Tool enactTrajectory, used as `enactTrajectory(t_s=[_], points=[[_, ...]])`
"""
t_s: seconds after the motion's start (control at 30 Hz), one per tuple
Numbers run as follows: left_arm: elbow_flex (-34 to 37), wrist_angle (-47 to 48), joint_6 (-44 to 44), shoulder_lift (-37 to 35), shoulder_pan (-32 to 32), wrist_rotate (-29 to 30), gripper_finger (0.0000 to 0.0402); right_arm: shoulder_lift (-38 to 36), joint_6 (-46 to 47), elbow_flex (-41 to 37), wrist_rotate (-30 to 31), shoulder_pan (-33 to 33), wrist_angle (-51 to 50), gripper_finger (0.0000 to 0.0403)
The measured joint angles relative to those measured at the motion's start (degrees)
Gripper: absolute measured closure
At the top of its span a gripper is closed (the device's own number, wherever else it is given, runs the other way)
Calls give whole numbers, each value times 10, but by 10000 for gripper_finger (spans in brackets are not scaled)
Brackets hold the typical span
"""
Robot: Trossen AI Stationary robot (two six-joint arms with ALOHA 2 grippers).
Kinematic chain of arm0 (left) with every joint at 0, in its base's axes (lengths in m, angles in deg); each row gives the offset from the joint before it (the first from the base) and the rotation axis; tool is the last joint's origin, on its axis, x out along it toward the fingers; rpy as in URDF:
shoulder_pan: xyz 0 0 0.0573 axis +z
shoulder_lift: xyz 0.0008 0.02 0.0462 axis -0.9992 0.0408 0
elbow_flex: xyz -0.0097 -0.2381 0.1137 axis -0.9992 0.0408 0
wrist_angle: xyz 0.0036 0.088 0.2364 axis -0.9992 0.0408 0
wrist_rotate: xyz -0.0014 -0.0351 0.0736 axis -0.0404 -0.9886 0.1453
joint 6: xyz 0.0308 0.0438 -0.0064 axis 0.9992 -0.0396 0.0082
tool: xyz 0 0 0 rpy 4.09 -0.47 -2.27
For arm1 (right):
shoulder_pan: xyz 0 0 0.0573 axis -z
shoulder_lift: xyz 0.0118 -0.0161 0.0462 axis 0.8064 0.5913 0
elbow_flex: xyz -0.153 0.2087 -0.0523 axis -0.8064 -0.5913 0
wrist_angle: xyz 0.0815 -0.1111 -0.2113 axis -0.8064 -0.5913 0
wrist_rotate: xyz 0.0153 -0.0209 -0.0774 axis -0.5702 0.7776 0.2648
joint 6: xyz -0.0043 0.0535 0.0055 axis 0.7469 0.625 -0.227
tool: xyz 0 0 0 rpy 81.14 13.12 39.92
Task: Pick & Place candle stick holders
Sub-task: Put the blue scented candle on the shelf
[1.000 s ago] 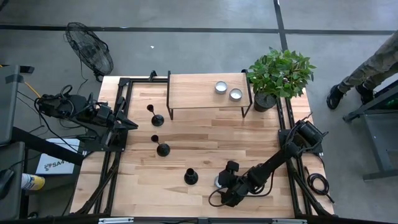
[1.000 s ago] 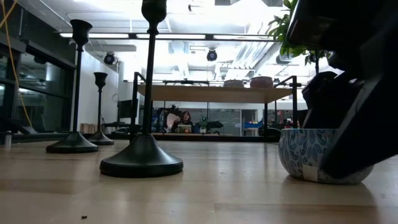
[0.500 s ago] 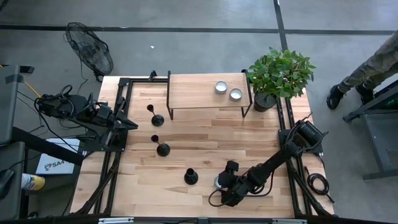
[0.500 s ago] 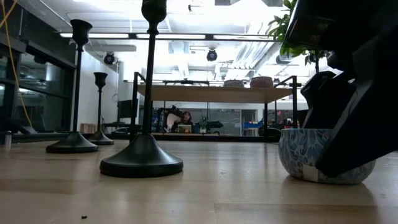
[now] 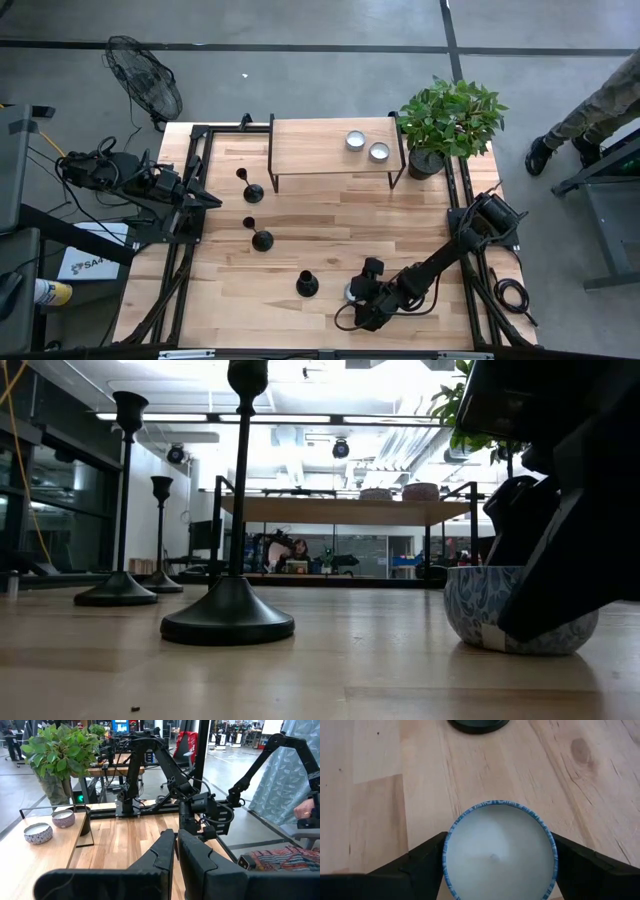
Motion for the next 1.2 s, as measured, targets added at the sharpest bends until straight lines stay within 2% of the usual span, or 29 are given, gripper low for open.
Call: enactTrajectory(t_s=[0.43,0.7,1.07,1.2], points=[[0,0,0,0,0,0,376,-1,25,0,2,15,4,105],[0,0,0,0,0,0,376,-35,38,1,14,30,-9,106],[0,0,0,0,0,0,376,-75,53,1,50,77,-38,106],[0,0,0,0,0,0,376,-78,52,25,57,97,-62,106]])
